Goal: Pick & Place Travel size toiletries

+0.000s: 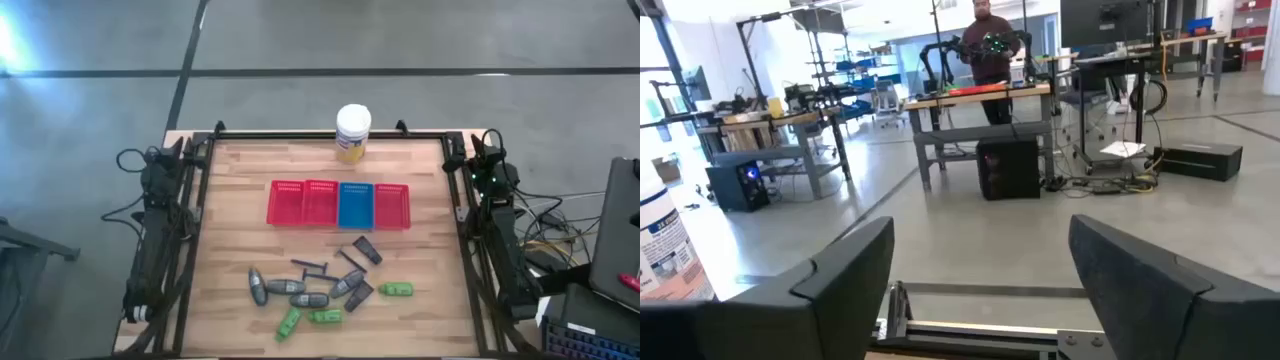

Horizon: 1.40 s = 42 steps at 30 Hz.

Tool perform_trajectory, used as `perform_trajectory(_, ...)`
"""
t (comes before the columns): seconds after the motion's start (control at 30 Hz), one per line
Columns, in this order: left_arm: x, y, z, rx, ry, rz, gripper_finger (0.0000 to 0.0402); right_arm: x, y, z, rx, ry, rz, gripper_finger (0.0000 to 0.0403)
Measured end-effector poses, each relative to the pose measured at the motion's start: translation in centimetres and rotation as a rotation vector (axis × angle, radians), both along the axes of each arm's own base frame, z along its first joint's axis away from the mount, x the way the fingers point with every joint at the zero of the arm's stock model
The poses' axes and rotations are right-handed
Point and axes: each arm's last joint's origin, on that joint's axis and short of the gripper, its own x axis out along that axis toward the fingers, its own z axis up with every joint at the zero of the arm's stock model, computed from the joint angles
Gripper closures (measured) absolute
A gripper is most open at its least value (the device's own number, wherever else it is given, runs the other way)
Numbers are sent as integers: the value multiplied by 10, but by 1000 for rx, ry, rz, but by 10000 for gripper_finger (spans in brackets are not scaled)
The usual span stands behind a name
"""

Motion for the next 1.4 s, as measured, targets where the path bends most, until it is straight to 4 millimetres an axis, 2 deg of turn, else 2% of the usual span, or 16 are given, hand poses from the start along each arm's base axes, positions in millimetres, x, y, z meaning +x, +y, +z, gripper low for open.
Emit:
perform_trajectory(0.53, 0, 0, 0, 0, 0, 0, 291, 0, 0, 0, 0, 0, 0, 50)
perform_trajectory(0.73, 0, 0, 0, 0, 0, 0, 291, 0, 0, 0, 0, 0, 0, 43)
perform_trajectory(1.4, 0, 0, 0, 0, 0, 0, 291, 0, 0, 0, 0, 0, 0, 101)
